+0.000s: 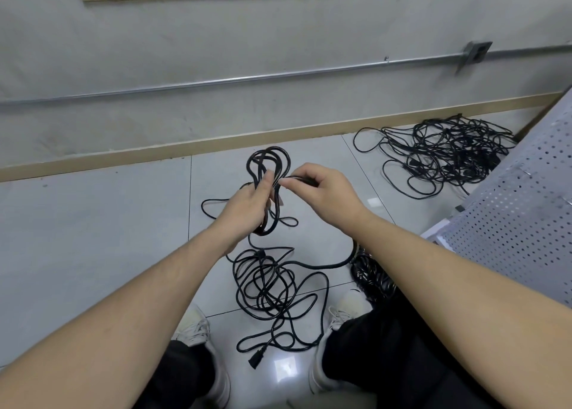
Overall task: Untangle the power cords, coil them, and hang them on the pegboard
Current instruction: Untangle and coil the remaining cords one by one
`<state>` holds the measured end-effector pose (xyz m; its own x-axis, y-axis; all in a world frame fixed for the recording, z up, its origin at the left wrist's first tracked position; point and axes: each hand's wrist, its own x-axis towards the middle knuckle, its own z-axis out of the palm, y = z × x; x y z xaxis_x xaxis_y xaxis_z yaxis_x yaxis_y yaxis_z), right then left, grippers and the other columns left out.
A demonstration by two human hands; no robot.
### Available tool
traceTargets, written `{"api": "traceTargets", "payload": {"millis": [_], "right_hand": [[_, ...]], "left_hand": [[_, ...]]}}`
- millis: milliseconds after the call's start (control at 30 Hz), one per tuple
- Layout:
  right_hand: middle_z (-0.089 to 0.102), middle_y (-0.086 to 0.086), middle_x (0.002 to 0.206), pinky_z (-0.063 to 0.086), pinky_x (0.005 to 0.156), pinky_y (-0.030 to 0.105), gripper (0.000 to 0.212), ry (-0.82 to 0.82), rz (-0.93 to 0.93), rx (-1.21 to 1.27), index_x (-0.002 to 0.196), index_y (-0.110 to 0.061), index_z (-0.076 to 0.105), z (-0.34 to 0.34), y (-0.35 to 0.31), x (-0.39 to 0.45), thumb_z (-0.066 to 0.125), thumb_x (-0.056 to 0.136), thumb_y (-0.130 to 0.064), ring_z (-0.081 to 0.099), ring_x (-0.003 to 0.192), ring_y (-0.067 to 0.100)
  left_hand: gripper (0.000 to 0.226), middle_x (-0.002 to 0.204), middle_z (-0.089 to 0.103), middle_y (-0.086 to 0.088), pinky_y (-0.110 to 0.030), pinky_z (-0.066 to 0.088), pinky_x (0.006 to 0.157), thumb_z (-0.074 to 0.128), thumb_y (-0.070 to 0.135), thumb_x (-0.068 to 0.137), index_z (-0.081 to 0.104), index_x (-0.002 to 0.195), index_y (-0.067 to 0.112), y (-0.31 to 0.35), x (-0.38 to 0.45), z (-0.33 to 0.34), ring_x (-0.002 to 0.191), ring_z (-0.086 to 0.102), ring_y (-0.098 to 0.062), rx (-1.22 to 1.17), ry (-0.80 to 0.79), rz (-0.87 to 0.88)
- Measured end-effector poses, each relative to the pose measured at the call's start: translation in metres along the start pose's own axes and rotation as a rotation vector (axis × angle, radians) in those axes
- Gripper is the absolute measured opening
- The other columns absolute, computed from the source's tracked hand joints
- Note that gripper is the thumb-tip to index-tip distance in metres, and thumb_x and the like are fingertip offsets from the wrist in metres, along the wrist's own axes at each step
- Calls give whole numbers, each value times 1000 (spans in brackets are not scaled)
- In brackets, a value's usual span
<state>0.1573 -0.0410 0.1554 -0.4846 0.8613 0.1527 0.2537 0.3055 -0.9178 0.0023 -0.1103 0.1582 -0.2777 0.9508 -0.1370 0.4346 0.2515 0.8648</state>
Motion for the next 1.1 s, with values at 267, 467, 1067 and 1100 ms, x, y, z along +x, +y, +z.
{"api": "traceTargets", "payload": {"millis": [267,467,1067,1100], "right_hand": [[47,-6,62,35,58,24,36,38,77,26,69,-19,57,-4,-2,1,81,84,-41,39,60,9],[46,3,68,33,51,20,36,-196,197,-44,73,-18,57,-19,-4,-1,67,95,-45,37,58,15],[70,5,118,59,68,35,22,150,309,554,98,-23,46,0,-8,9,61,101,-39,77,88,23],[70,9,119,58,67,33,24,148,339,587,104,-25,44,0,-8,8,64,99,-39,76,84,22]], "left_hand": [[19,70,58,2,-21,41,54,61,30,97,58,85,15,2,-5,3,56,50,-7,201,-68,99],[19,61,47,6,-35,42,67,52,24,95,52,76,19,-10,3,-12,61,45,-20,-22,120,-77],[40,52,54,25,-29,36,60,48,19,107,50,68,29,1,-19,12,54,51,4,75,-176,212],[36,55,56,26,-29,38,62,48,22,107,54,72,29,1,-20,11,58,53,5,76,-188,221]]}}
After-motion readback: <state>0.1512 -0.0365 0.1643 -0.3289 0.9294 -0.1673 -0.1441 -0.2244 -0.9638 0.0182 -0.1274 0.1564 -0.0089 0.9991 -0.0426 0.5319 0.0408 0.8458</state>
